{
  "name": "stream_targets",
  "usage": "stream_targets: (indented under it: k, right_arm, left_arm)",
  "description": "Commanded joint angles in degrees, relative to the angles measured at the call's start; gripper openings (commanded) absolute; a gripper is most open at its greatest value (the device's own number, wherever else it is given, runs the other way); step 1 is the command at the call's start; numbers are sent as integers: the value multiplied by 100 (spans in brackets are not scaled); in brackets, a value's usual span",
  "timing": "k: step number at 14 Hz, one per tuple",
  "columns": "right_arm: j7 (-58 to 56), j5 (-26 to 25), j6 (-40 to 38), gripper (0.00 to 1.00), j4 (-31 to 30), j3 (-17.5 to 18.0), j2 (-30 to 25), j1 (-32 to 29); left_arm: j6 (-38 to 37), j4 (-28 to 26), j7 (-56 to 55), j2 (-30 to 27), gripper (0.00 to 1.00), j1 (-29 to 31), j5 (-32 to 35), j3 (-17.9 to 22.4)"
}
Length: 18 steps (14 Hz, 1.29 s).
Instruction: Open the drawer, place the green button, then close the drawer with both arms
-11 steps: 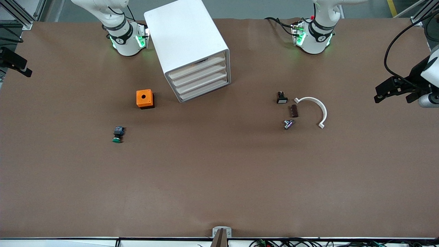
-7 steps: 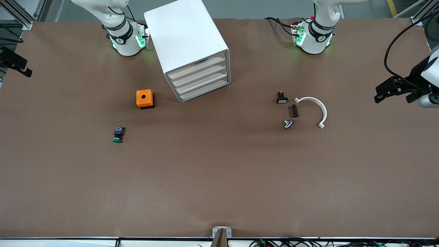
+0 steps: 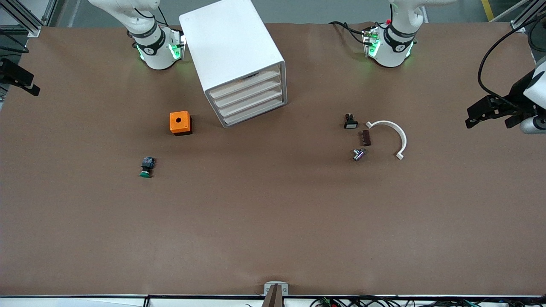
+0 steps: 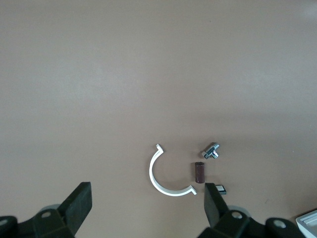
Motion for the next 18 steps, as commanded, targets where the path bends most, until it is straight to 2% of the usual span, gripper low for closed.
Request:
stream_targets:
  k: [1,5,10,13,16,18]
  right_arm:
    - [55,29,32,100,-97,73,-124,-105]
    - [55,29,24,100,-97,73,-124,-105]
    - [55,29,24,100,-97,73,-124,-105]
    - [55,29,24,100,-97,73,-124,-105]
    - [55,29,15,100,-97,73,-124,-105]
    - [55,29,6,100,-97,73,-124,-105]
  left_arm:
    - [-124,132,-55,59,100,-3,59,19]
    - [-133,70,-20,217,100,-3,59,19]
    - [-124,96,-81,813,100,-152,-3,-34]
    - [-54,123,-379,1253,100,-284,-458,-51]
    - [43,131,-617,1648,100,-407,-1222,-51]
    - [69,123,-827,1859,100,-574,-1356,-51]
